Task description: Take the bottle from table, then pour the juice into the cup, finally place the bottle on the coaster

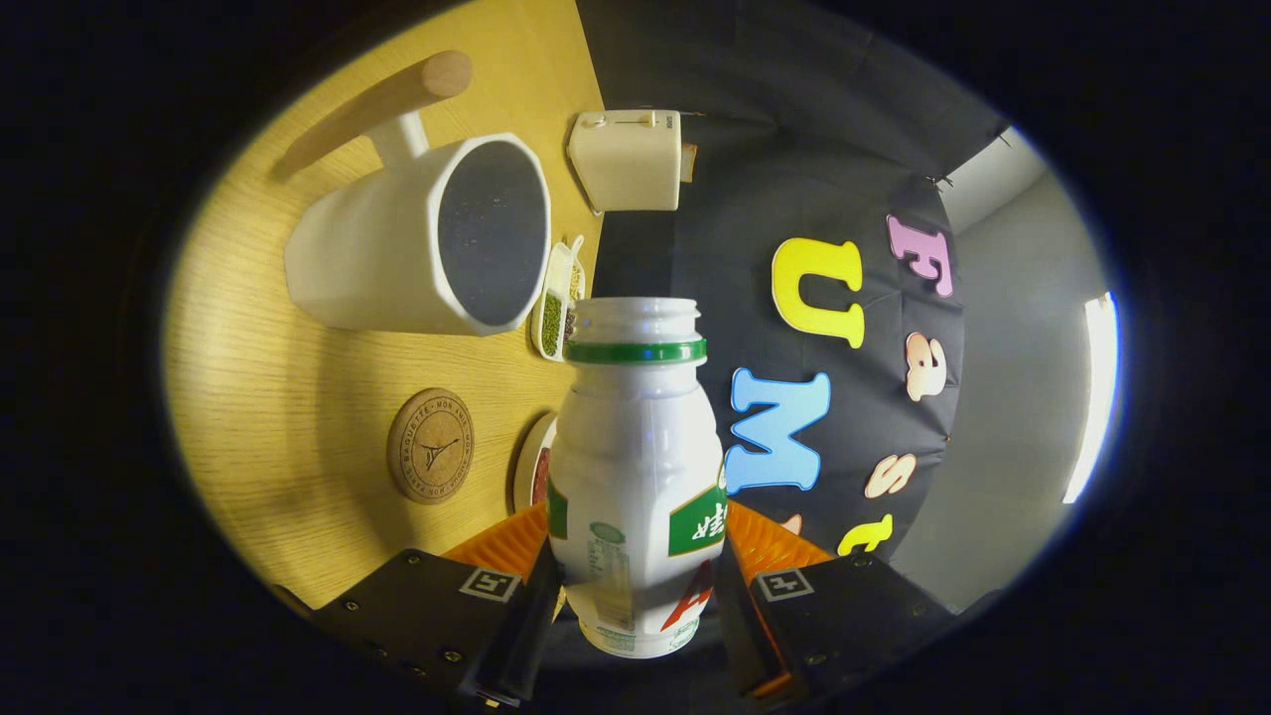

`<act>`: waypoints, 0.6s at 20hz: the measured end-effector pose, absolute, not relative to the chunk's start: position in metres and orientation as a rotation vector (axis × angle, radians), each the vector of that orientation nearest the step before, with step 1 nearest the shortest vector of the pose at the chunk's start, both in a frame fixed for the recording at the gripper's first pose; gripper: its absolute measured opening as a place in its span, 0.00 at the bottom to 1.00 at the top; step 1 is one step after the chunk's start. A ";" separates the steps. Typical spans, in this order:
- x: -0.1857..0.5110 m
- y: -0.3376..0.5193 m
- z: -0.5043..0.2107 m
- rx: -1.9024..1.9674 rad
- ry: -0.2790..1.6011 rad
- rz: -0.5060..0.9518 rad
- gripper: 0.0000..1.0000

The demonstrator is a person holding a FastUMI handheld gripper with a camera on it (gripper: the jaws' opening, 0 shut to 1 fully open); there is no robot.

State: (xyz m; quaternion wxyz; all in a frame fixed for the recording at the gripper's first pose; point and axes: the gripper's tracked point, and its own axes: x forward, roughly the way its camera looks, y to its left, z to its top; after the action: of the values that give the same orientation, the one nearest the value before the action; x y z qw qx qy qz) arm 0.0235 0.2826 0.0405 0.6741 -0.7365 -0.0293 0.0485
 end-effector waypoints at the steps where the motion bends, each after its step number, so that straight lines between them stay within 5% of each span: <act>1: 0.024 0.282 0.040 -1.661 -0.065 0.110 0.71; 12: 0.024 0.294 0.054 -1.721 -0.132 0.094 0.71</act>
State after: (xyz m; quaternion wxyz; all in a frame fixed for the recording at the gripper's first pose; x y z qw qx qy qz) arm 0.0243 0.2944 0.0543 0.6493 -0.7572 -0.0580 0.0414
